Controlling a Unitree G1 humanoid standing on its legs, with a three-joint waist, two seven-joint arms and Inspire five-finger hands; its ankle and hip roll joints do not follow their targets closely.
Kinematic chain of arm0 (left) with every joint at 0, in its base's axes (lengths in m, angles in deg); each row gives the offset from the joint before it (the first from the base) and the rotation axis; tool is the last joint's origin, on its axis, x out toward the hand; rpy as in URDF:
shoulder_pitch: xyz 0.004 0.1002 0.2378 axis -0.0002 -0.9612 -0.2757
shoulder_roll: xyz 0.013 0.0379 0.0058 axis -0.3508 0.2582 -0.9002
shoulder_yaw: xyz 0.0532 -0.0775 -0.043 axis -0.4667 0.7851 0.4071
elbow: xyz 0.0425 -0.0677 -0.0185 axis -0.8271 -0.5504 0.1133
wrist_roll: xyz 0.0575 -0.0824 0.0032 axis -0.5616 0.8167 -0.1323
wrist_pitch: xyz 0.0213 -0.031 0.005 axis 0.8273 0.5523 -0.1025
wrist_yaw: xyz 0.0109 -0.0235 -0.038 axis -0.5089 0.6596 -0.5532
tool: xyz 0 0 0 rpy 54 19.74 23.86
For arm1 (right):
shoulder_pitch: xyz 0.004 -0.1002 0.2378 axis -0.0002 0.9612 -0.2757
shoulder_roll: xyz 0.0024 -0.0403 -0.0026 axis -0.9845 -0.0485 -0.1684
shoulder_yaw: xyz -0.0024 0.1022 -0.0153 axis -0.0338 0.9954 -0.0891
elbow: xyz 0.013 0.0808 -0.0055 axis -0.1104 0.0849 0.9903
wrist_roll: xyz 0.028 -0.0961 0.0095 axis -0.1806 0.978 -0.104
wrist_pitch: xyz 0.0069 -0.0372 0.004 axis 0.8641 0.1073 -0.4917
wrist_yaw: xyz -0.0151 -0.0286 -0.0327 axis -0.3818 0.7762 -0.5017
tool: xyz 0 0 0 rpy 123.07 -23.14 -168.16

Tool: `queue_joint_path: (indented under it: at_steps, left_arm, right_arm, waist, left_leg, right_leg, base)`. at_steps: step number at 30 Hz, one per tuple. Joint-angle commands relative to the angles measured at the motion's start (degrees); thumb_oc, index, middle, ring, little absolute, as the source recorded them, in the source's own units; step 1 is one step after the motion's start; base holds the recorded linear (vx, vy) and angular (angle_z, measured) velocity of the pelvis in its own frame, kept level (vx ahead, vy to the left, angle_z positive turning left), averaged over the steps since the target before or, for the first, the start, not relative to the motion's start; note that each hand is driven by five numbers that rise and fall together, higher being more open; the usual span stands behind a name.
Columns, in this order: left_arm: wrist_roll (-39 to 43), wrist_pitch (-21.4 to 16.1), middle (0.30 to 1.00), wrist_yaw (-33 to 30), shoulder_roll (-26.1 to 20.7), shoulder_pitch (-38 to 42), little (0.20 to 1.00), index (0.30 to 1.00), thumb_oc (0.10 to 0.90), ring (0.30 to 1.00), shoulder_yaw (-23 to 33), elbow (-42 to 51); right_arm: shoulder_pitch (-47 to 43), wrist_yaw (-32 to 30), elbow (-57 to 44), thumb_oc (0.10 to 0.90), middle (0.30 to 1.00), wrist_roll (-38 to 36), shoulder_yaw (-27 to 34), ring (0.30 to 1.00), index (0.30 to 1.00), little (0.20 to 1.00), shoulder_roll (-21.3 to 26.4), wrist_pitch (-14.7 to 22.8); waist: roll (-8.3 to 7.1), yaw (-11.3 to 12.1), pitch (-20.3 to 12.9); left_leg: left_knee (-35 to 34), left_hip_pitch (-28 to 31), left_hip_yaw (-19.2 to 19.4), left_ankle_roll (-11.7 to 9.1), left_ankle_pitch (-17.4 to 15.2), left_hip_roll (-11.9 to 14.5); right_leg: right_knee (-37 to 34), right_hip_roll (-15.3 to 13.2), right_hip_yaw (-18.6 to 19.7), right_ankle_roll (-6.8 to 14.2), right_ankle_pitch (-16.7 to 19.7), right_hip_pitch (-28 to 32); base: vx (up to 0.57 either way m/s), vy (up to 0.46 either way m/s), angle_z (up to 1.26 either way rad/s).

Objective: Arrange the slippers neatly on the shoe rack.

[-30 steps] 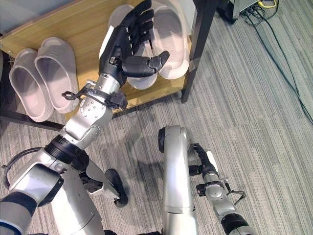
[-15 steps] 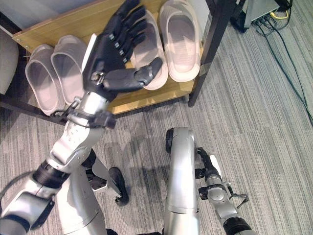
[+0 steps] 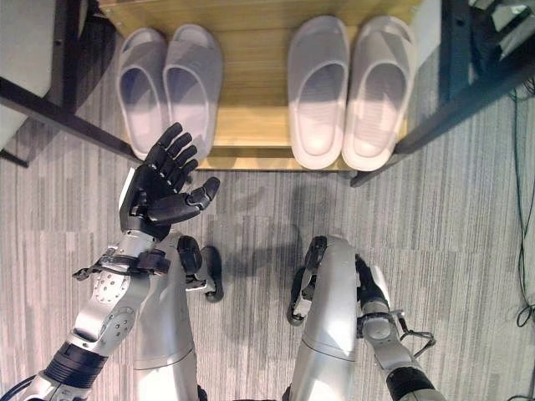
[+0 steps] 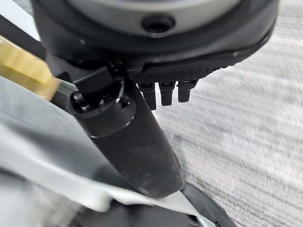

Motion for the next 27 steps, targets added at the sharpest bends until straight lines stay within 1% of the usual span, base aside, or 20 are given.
queue_joint_path:
  at_steps: [1, 2, 3, 4, 6, 7, 8, 10, 11, 13, 16, 18, 19, 20, 21, 22, 23, 24, 25, 27]
  left_arm:
    - [-1.7, -5.1, 0.9, 3.7, 0.8, -0.8, 0.9, 0.9, 0.8, 0.9, -0.3, 3.0]
    - [-3.5, -5.0, 0.9, 4.6, 1.6, -1.9, 0.9, 0.9, 0.8, 0.9, -2.5, -2.5]
    - [-4.4, -5.0, 0.9, 4.8, 1.7, -2.2, 0.9, 0.9, 0.8, 0.9, -3.4, -4.5]
    - [-5.7, -4.4, 0.9, 5.0, 1.8, -3.0, 0.9, 0.9, 0.8, 0.9, -4.2, -7.1]
    - [-8.8, -4.1, 0.9, 4.8, 2.1, -4.2, 0.9, 0.9, 0.8, 0.9, -5.5, -12.9]
    - [-8.8, -4.2, 0.9, 4.8, 2.1, -4.2, 0.9, 0.9, 0.8, 0.9, -5.5, -12.9]
    - [-13.3, -3.2, 0.9, 4.7, 2.8, -6.7, 0.9, 0.9, 0.8, 0.9, -6.5, -20.3]
    - [-13.4, -3.2, 0.9, 4.7, 2.8, -6.7, 0.9, 0.9, 0.8, 0.9, -6.5, -20.4]
    - [-17.2, -2.3, 0.9, 4.0, 3.9, -8.0, 0.9, 0.9, 0.8, 0.9, -7.0, -26.6]
    - [-19.4, -1.7, 0.9, 3.7, 5.1, -9.1, 0.9, 0.9, 0.8, 0.9, -6.7, -31.7]
    - [-23.7, -0.7, 0.9, 3.5, 7.2, -10.4, 0.9, 0.9, 0.8, 0.9, -6.9, -39.7]
    - [-26.8, 0.0, 0.9, 3.5, 8.5, -10.9, 0.9, 0.9, 0.8, 0.9, -7.1, -44.4]
    - [-26.8, 0.5, 0.9, 3.3, 9.3, -11.5, 0.9, 0.9, 0.8, 0.9, -6.0, -46.9]
    - [-27.2, 0.7, 0.9, 3.5, 9.8, -11.7, 0.9, 0.9, 0.8, 0.9, -5.2, -48.9]
    - [-28.7, 0.6, 0.9, 3.1, 9.7, -12.2, 0.9, 0.9, 0.8, 0.9, -4.8, -49.7]
    - [-31.1, 1.2, 0.9, 2.9, 10.0, -11.9, 0.9, 0.9, 0.8, 0.9, -5.1, -51.8]
    - [-31.6, 1.1, 0.9, 2.9, 10.3, -12.2, 0.9, 0.9, 0.8, 0.9, -5.0, -52.6]
    - [-33.0, 1.4, 0.9, 3.2, 10.8, -12.6, 0.9, 0.9, 0.8, 0.9, -4.2, -55.3]
    - [-33.0, 1.4, 0.9, 3.2, 10.8, -12.6, 0.9, 0.9, 0.8, 0.9, -4.2, -55.3]
    - [-33.7, 1.7, 0.9, 2.7, 11.6, -12.4, 0.9, 0.9, 0.8, 0.9, -3.6, -57.9]
  right_arm:
    - [-2.7, 1.2, -5.1, 0.8, 0.9, -4.2, -1.1, 0.9, 0.9, 0.9, -4.0, 9.2]
    - [-2.9, 1.4, -3.6, 0.8, 0.9, -5.3, -1.0, 0.9, 0.9, 0.9, -4.5, 9.7]
    - [-2.7, 1.5, -3.2, 0.8, 0.9, -5.6, -0.9, 0.9, 0.9, 0.9, -4.5, 9.9]
    - [-2.1, 1.8, -2.5, 0.8, 0.9, -5.7, -1.1, 0.9, 0.9, 0.9, -4.7, 10.0]
    - [-0.7, 2.5, -2.3, 0.8, 0.9, -6.5, -1.1, 0.9, 0.9, 0.9, -5.1, 10.3]
    - [-0.7, 2.5, -2.3, 0.8, 0.9, -6.5, -1.1, 0.9, 0.9, 0.9, -5.1, 10.3]
    - [2.8, 3.8, -2.6, 0.8, 0.9, -7.1, -1.5, 0.9, 0.9, 0.9, -5.8, 10.6]
    - [2.9, 3.8, -2.6, 0.8, 0.9, -7.1, -1.5, 0.9, 0.9, 0.9, -5.8, 10.5]
    - [5.2, 4.9, -2.3, 0.8, 0.9, -7.9, -2.1, 0.9, 0.9, 0.9, -6.5, 10.5]
    - [7.4, 6.0, -2.2, 0.8, 0.9, -8.5, -2.6, 0.9, 0.9, 0.9, -7.2, 10.4]
    - [9.9, 8.0, -1.3, 0.8, 0.9, -10.8, -3.0, 0.9, 0.9, 0.9, -8.8, 10.1]
    - [11.5, 9.9, -0.5, 0.8, 0.9, -12.7, -3.2, 0.9, 0.9, 0.9, -10.0, 9.7]
    - [16.0, 12.1, -6.7, 0.8, 0.9, -12.9, -3.5, 0.9, 0.9, 0.9, -9.6, 8.9]
    - [18.6, 14.5, -8.2, 0.8, 0.9, -13.5, -3.5, 0.9, 0.9, 0.9, -8.9, 9.1]
    - [18.7, 14.7, -17.4, 0.8, 0.9, -11.6, -4.4, 0.9, 0.9, 0.9, -5.9, 11.0]
    - [20.2, 16.8, -17.4, 0.8, 0.9, -17.4, -4.2, 0.9, 0.9, 0.9, -8.2, 9.7]
    - [20.9, 17.3, -20.6, 0.8, 0.9, -18.3, -4.9, 0.9, 0.9, 0.9, -8.3, 10.3]
    - [21.5, 20.1, -24.9, 0.8, 0.9, -17.9, -6.7, 0.9, 0.9, 0.9, -7.3, 9.4]
    - [21.6, 20.1, -25.0, 0.8, 0.9, -17.9, -6.7, 0.9, 0.9, 0.9, -7.3, 9.3]
    - [20.8, 21.5, -27.5, 0.8, 0.9, -19.5, -8.5, 0.9, 0.9, 0.9, -7.7, 9.0]
  waist:
    - [0.13, 0.6, -10.3]
    - [0.07, 1.3, -11.2]
    - [0.07, 1.3, -11.4]
    - [-0.14, 1.5, -12.1]
    - [-0.43, 1.3, -13.0]
    - [-0.4, 1.3, -12.9]
    - [-0.7, 1.3, -15.0]
    - [-0.6, 1.3, -14.8]
    - [-1.06, 1.5, -16.1]
    - [-1.32, 1.6, -17.3]
    - [-1.7, 1.5, -18.7]
    - [-2.22, 1.2, -20.0]
    - [-2.42, 0.4, -20.6]
    - [-2.69, -0.1, -21.2]
    - [-2.98, -0.3, -21.5]
    - [-3.0, -0.6, -22.2]
    - [-3.13, -0.6, -22.8]
    - [-3.26, -0.4, -24.1]
    - [-3.25, -0.4, -23.9]
    - [-3.39, -0.3, -25.2]
  left_leg:
    - [-13.6, 3.8, 0.5, 1.2, 4.5, -0.2]
    - [-22.7, 9.4, 0.0, 1.0, 8.3, 0.0]
    - [-26.1, 11.1, -0.4, 1.0, 10.2, -0.6]
    - [-30.0, 13.4, -0.7, 1.0, 11.7, -0.8]
    - [-36.9, 18.0, -1.7, 0.8, 15.1, -0.1]
    - [-37.0, 18.1, -1.8, 0.8, 15.1, -0.1]
    - [-48.7, 25.1, -1.8, 0.3, 21.6, 1.4]
    - [-49.2, 25.6, -1.9, 0.3, 21.9, 1.5]
    - [-56.6, 31.9, -1.6, -0.3, 24.7, 1.9]
    - [-64.5, 39.5, -1.0, -0.6, 26.9, 2.5]
    - [-74.8, 50.3, 0.2, -1.7, 30.6, 3.0]
    - [-79.5, 56.4, 1.2, -2.6, 31.6, 3.5]
    - [-81.7, 59.0, 2.0, -2.8, 32.4, 4.1]
    - [-83.5, 61.2, 2.6, -3.0, 32.7, 4.4]
    - [-84.8, 63.4, 3.3, -3.1, 32.7, 4.7]
    - [-86.6, 65.2, 4.0, -3.4, 33.3, 4.8]
    - [-87.6, 66.7, 4.5, -3.5, 33.3, 4.5]
    - [-90.0, 69.7, 5.2, -3.7, 33.4, 3.9]
    - [-90.2, 70.0, 5.3, -3.7, 33.5, 3.9]
    - [-91.7, 72.2, 5.7, -3.8, 33.5, 3.5]
  right_leg:
    - [-11.1, 0.1, 4.5, 3.7, 6.6, 3.2]
    - [-20.8, 1.0, 2.0, 3.2, 9.1, 9.0]
    - [-25.0, 1.3, 0.8, 2.7, 9.9, 10.7]
    - [-28.2, 1.8, 0.0, 2.7, 11.0, 12.8]
    - [-36.2, 2.7, -2.9, 2.9, 13.5, 18.2]
    - [-36.3, 2.7, -2.9, 2.9, 13.5, 18.3]
    - [-47.7, 4.9, -6.2, 3.5, 19.4, 25.5]
    - [-48.2, 5.0, -6.3, 3.4, 19.6, 26.0]
    - [-55.7, 7.0, -8.0, 4.6, 21.9, 32.8]
    - [-64.2, 8.4, -9.3, 5.8, 24.4, 40.8]
    - [-75.8, 10.5, -10.7, 7.3, 28.6, 51.9]
    - [-81.3, 11.0, -10.9, 8.1, 30.2, 57.4]
    - [-84.3, 11.6, -10.5, 8.7, 31.7, 59.8]
    - [-86.2, 12.1, -10.1, 8.7, 32.5, 61.4]
    - [-87.4, 12.2, -9.8, 8.9, 32.7, 63.0]
    - [-89.3, 12.8, -9.7, 9.1, 33.6, 64.6]
    - [-90.7, 12.9, -9.7, 9.3, 34.1, 65.9]
    - [-93.5, 13.4, -9.4, 9.5, 34.5, 69.0]
    - [-93.8, 13.4, -9.4, 9.5, 34.5, 69.4]
    - [-96.0, 13.8, -9.0, 9.7, 34.9, 71.7]
  base:
    - [-0.12, -0.037, 0.08]
    - [-0.14, -0.055, 0.07]
    - [-0.15, -0.07, 0.02]
    - [-0.08, -0.077, 0.06]
    - [-0.06, -0.047, 0.13]
    - [-0.08, -0.006, 0.09]
    - [-0.07, -0.001, 0.05]
    - [0.0, -0.006, 0.06]
    - [0.1, -0.014, 0.05]
    - [0.17, -0.03, 0.02]
    - [0.17, -0.001, 0.07]
    - [0.17, 0.043, 0.02]
    - [0.13, 0.082, -0.08]
    - [0.11, 0.087, -0.15]
    - [0.1, 0.065, -0.26]
    - [0.09, 0.053, -0.26]
    - [0.12, 0.051, -0.25]
    - [0.09, 0.034, -0.2]
    - [0.1, 0.034, -0.16]
    - [0.06, 0.03, -0.09]
